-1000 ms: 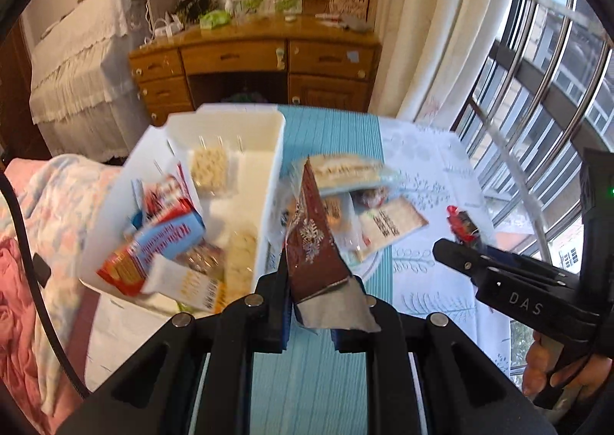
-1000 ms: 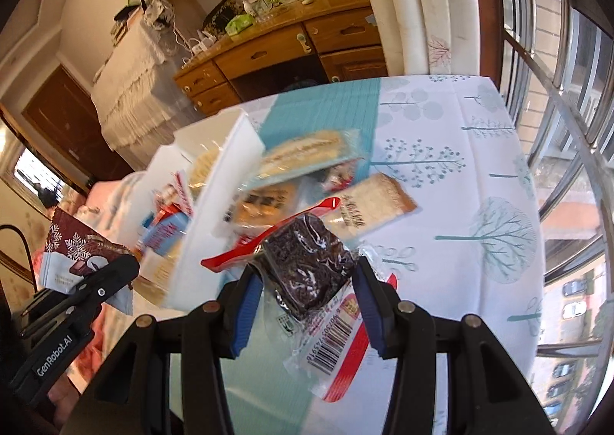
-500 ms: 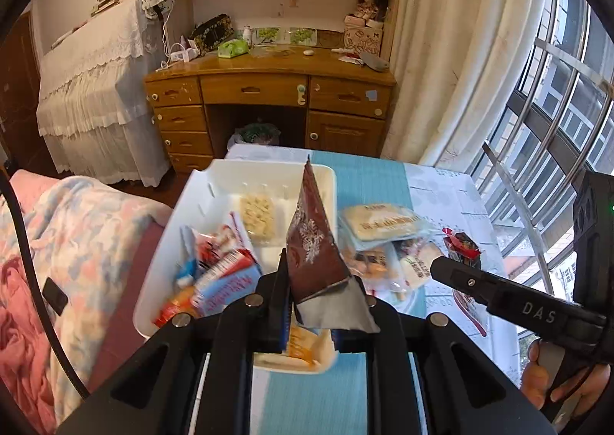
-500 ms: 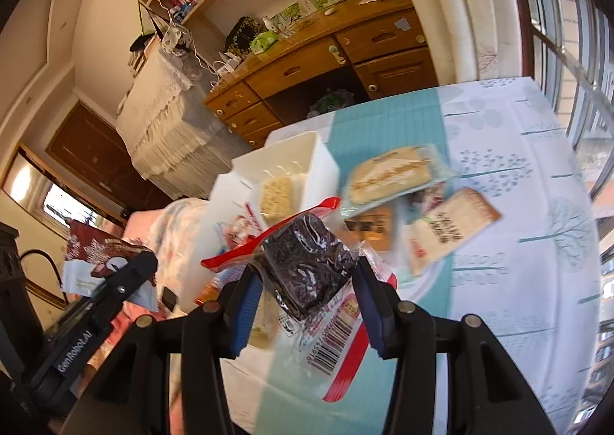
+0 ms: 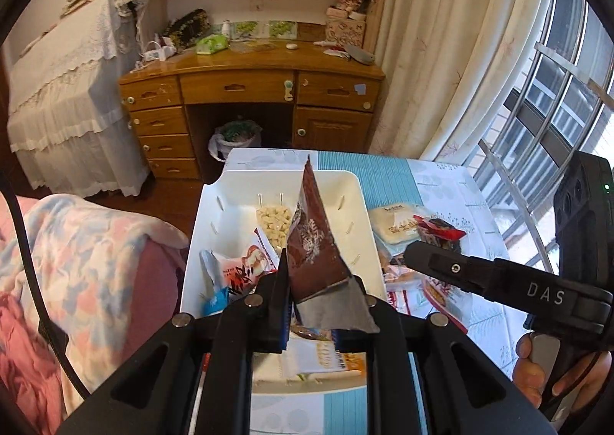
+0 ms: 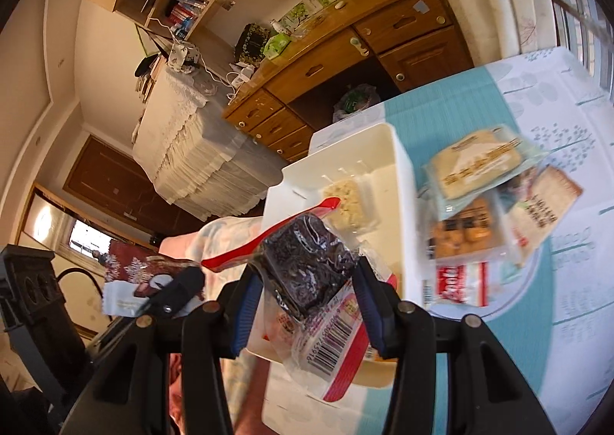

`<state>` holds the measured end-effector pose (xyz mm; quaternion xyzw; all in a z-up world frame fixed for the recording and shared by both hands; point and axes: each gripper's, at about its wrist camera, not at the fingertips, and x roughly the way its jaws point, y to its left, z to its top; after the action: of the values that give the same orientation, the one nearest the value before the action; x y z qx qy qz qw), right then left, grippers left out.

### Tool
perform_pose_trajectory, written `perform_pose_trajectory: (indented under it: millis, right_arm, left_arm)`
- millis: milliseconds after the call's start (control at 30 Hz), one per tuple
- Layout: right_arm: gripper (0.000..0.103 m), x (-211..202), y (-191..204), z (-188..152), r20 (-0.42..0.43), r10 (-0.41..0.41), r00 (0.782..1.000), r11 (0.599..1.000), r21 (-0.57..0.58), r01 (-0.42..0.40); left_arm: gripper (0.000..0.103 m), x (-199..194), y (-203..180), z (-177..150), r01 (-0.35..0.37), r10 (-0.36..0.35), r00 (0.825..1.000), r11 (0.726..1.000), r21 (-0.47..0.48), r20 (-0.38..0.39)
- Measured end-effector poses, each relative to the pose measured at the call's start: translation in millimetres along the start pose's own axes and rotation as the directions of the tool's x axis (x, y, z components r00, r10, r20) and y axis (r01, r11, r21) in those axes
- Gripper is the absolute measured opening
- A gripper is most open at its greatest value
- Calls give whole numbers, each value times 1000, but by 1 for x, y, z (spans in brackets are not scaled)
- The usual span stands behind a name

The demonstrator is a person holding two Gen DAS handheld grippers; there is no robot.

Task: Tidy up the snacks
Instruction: 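Carry both packets over the white tray and open both tools, then withdraw both tools from the tray toward the remaining snacks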

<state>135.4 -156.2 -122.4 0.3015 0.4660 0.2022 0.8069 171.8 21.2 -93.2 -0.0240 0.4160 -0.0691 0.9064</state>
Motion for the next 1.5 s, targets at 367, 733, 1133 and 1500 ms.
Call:
perform_pose_trajectory:
  millis: [367,733,1133,1500]
  right_arm:
    - [50,48,14,-13,22,-10,1000,993,121,7]
    - [72,48,20,-20,20,-80,997,981,178,75]
    - [73,29,20,-31,-11,-136,991,981,139,136]
    - [73,-9,-13,-33,-27,-176,984,983,48,177]
  left_arm:
    - [18,37,46,2,106,-101,990,993,46,-102]
    - [68,50,83,-2,98,-109,975,993,-63,-196]
    - [68,50,99,-17,64,-116,956,978,-197,-269]
    - [69,35,52,-26,5,-72,950,976,-216,-304]
